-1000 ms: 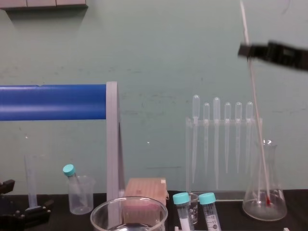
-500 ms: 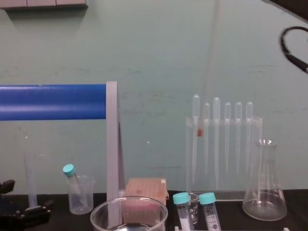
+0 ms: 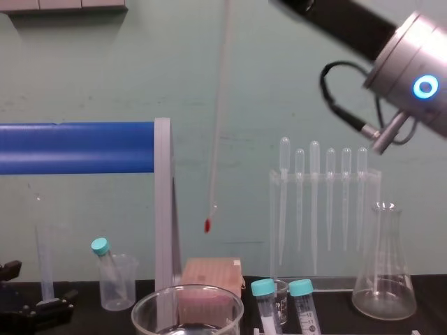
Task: Hold the thermometer with one hand and immerse one end into the beaker, then reinsert it into the test tube rack.
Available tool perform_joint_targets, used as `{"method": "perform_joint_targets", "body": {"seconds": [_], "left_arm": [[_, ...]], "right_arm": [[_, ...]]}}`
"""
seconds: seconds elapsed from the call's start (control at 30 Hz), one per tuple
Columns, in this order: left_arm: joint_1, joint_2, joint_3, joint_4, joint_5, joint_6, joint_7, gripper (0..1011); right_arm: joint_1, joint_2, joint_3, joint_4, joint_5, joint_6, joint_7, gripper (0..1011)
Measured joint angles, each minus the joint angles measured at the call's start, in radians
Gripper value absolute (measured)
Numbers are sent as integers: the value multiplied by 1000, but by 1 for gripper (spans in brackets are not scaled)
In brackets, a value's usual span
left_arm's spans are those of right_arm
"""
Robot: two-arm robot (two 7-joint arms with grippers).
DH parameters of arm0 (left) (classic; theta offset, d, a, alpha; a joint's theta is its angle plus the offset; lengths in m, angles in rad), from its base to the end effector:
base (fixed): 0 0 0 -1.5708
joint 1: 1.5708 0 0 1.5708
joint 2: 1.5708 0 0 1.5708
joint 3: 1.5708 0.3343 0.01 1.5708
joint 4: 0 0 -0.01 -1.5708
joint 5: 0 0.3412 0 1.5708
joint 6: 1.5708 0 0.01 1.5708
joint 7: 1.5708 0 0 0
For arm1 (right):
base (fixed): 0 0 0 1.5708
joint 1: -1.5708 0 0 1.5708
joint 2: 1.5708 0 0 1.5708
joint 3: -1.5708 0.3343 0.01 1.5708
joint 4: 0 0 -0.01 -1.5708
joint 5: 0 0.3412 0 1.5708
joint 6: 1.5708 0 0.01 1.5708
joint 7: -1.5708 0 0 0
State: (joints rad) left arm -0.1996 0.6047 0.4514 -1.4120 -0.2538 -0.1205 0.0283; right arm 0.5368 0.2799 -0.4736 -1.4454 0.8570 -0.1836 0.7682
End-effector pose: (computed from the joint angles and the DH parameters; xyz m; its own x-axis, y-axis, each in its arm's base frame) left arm 0.3960 0.0993 -0.3442 0.2922 0.8802 0.3739 -0.9553 0.2873 0.0702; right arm 0.4867 0.0485 -0.1951 0.9317 -0.3627 0.0191 0.2958 0.7883 0.5395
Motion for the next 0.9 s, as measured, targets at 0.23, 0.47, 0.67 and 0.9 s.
{"method": "perform_joint_targets", "body": {"seconds": [0.23,0.47,0.67,0.9], "left_arm": [[0,0,0,0,0,0,0,1008],[0,0,0,0,0,0,0,1008],[0,0,0,0,0,0,0,1008],[0,0,0,0,0,0,0,1008]], "right_arm": [[29,-18,-49,79,-21,-21,36,57],[56,-43,-84,176,-47,-32,59,57],[64,-59,-101,234,-62,-27,64,57],[65,-74,-114,284,-78,-19,70,57]]}}
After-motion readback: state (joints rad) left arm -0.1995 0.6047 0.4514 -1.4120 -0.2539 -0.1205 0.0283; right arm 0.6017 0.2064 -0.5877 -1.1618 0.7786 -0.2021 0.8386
